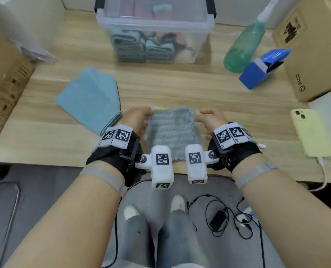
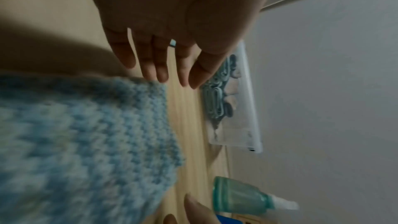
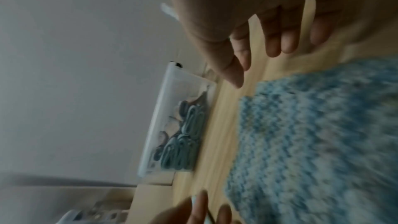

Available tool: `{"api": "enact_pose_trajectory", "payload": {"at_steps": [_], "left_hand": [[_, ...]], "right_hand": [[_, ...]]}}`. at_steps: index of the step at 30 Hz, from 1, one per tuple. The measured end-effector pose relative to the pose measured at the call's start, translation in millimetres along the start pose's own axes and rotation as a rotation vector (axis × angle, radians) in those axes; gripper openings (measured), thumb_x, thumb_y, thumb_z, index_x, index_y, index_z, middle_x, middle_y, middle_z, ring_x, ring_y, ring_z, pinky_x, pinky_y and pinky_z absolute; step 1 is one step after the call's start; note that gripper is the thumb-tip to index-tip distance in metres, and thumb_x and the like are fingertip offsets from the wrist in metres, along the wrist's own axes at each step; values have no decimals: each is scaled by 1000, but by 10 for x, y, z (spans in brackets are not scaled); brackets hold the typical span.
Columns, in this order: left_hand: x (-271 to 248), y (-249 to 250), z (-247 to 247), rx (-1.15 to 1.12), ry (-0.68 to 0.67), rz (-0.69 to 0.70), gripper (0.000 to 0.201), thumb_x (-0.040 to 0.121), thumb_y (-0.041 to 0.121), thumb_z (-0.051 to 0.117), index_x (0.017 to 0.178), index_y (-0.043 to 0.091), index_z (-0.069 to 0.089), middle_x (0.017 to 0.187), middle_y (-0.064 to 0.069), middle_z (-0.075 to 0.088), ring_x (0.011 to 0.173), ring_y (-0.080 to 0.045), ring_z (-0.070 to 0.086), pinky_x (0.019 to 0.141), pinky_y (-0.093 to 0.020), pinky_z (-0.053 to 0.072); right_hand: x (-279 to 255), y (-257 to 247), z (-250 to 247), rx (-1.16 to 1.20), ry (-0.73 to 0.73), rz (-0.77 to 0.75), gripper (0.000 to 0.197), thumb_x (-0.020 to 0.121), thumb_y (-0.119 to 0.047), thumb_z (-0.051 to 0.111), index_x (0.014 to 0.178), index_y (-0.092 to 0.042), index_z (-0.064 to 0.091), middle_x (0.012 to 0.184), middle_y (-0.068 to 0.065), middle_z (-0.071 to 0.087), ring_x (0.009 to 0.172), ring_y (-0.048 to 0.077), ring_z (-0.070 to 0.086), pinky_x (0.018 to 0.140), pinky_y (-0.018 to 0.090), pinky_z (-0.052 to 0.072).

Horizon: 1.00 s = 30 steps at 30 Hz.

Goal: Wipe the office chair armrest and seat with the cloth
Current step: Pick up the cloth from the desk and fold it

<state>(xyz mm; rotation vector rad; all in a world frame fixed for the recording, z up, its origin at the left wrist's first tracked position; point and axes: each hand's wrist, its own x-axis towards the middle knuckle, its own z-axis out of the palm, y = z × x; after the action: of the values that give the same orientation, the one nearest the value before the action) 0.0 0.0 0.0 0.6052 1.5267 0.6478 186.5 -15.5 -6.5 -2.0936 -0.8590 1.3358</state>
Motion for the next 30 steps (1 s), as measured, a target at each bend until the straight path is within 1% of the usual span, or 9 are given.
{"api": "enact_pose_trajectory", "payload": {"at_steps": [4, 7, 10, 12, 14, 18, 23, 25, 30], "left_hand": [[145, -207, -48, -5, 45, -84, 11, 84, 12, 55, 95, 10, 57, 96, -6, 55, 90, -21, 55, 78, -34, 41], [194, -268, -90, -55, -38, -192, 36, 65, 17, 68, 96, 0, 61, 89, -12, 61, 83, -26, 58, 78, -36, 44], [253, -262, -113, 16, -84, -187, 26, 55, 15, 75, 75, 3, 63, 70, -12, 60, 81, -29, 59, 81, -40, 51], [263, -263, -128, 79, -83, -143, 29, 50, 17, 77, 70, 2, 63, 79, -19, 68, 90, -35, 65, 88, -54, 51], [207, -249, -120, 106, -120, -99, 48, 53, 20, 78, 90, -6, 63, 100, -24, 68, 96, -39, 66, 88, -58, 50], [98, -284, -138, 18, -162, -60, 28, 84, 13, 61, 110, 3, 56, 113, -19, 64, 99, -34, 64, 90, -51, 50], [-76, -508, -390, -129, -131, 0, 26, 89, 18, 55, 112, 7, 56, 99, -12, 68, 82, -23, 69, 68, -36, 58], [-216, -681, -517, -232, -63, 40, 14, 89, 17, 55, 101, 12, 58, 87, -5, 68, 67, -13, 70, 54, -25, 56], [-635, -1256, -800, -502, 196, 129, 13, 90, 13, 50, 100, 14, 58, 87, 2, 70, 71, -7, 70, 60, -21, 55]], "right_hand": [[50, 154, 113, 80, 18, 57, 55, 81, -11, 66, 130, -6, 42, 129, 10, 49, 106, 22, 49, 91, 33, 44], [31, 159, 183, 78, 15, 60, 59, 80, -12, 68, 132, -6, 41, 132, 8, 49, 105, 20, 50, 83, 27, 40], [25, 167, 234, 78, 35, 68, 72, 75, -14, 75, 136, -4, 37, 138, 10, 46, 118, 26, 50, 97, 33, 42], [-3, 157, 262, 42, 35, 51, 74, 72, -15, 77, 134, -4, 39, 136, 10, 49, 118, 26, 51, 98, 36, 44], [-24, 155, 282, 40, 15, 33, 66, 72, -15, 77, 129, -2, 45, 119, 8, 57, 103, 22, 56, 88, 32, 47], [-121, 105, 376, 104, -139, 74, 50, 62, -15, 83, 103, 6, 63, 100, 20, 69, 91, 35, 67, 88, 51, 52], [-188, 73, 541, -29, -416, 10, 10, 72, 0, 71, 73, -8, 65, 77, 13, 68, 74, 28, 66, 76, 39, 56], [-246, 91, 652, -108, -507, -67, 11, 76, 0, 67, 71, -8, 62, 73, 11, 65, 69, 26, 64, 71, 35, 55], [-531, 181, 1098, -161, -780, -167, 19, 77, 8, 61, 84, -9, 62, 89, 17, 66, 86, 34, 65, 80, 44, 54]]}}
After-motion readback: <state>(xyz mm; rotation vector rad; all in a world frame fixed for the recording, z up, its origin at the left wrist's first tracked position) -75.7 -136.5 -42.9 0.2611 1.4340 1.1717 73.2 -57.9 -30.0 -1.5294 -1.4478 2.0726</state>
